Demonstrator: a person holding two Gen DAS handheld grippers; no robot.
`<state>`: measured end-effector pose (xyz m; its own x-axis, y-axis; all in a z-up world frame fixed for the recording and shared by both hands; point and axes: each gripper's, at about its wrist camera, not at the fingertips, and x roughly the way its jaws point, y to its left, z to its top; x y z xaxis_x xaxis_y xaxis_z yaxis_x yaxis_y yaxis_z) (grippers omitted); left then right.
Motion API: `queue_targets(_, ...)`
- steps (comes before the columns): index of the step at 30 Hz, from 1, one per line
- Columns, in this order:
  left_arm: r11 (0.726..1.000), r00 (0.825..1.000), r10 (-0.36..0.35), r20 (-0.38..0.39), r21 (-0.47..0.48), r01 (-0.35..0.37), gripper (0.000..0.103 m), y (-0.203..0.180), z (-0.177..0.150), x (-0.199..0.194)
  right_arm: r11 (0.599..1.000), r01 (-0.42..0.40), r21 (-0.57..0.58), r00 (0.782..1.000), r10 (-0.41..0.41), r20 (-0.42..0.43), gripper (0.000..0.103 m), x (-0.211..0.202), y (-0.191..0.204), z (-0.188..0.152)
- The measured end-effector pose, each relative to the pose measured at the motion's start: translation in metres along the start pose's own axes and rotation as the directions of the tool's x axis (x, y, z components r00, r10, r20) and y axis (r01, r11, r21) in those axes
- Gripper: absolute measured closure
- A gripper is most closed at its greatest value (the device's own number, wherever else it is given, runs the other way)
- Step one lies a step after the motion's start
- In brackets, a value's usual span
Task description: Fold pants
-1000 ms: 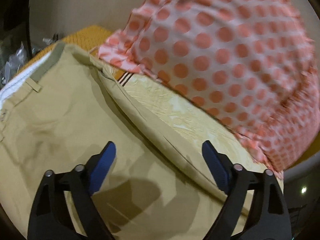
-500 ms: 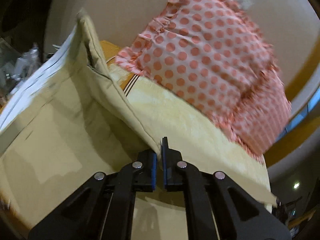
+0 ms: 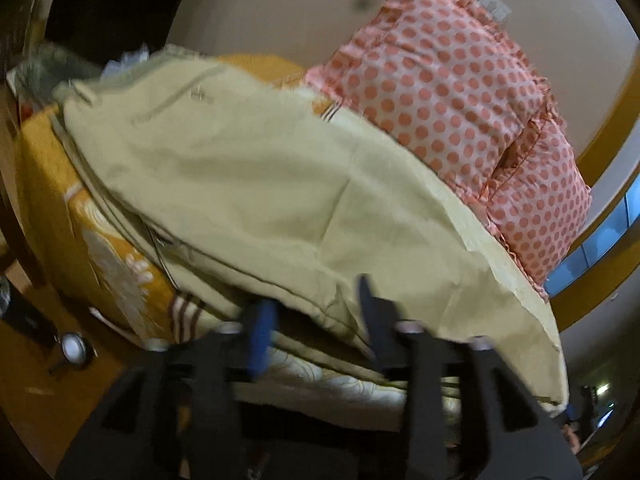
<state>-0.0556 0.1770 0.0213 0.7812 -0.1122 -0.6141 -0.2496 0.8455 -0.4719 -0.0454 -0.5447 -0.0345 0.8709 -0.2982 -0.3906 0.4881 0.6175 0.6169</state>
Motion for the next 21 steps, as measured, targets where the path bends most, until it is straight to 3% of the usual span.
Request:
queue_targets(3,1.0,1.0,-0.01,0.018,0.001,0.01,0.044,0.0,-0.001,-0.001,1.0,-0.008,-0.011,0.998,0.008,-0.059,0.031,0.019,-0.003,-0.011)
queue_targets(6,1.0,0.999,-0.028,0.031,-0.005,0.028,0.044,0.003,-0.003,-0.002,0.995,-0.009,-0.1,1.0,0.007,-0.03,0.033,0.017,0.009,-0.024)
queue_targets(10,0.999,0.998,-0.051,0.043,-0.012,0.052,0.039,0.004,-0.004,-0.001,0.979,-0.152,-0.134,0.987,0.142,-0.079,0.05,0.018,0.022,-0.042)
queue_targets(11,0.998,0.997,-0.054,0.049,-0.01,0.055,0.037,0.004,-0.005,-0.001,0.971,-0.2,-0.128,0.976,0.187,-0.108,0.066,0.022,0.026,-0.046)
queue_targets(14,0.999,0.998,-0.043,0.054,0.014,0.042,0.033,-0.003,-0.007,0.0,0.96,-0.198,-0.196,0.979,0.185,-0.084,0.069,0.022,0.04,-0.055)
queue_targets(15,0.999,0.998,-0.042,0.056,0.025,0.041,0.032,-0.004,-0.008,0.0,0.964,-0.164,-0.211,0.986,0.153,-0.067,0.075,0.022,0.04,-0.056)
queue_targets(17,0.998,0.997,-0.049,0.061,0.028,0.048,0.031,-0.005,-0.009,-0.001,0.965,-0.16,-0.207,0.987,0.149,-0.068,0.1,0.024,0.037,-0.051)
queue_targets(19,0.997,0.995,-0.071,0.068,0.011,0.07,0.029,0.0,-0.008,-0.005,0.966,-0.187,-0.178,0.981,0.173,-0.093,0.1,0.026,0.036,-0.041)
queue_targets(21,0.996,0.992,-0.083,0.09,-0.01,0.084,0.027,0.007,-0.006,-0.012,0.951,-0.213,-0.225,0.977,0.2,-0.077,0.1,0.018,0.052,-0.036)
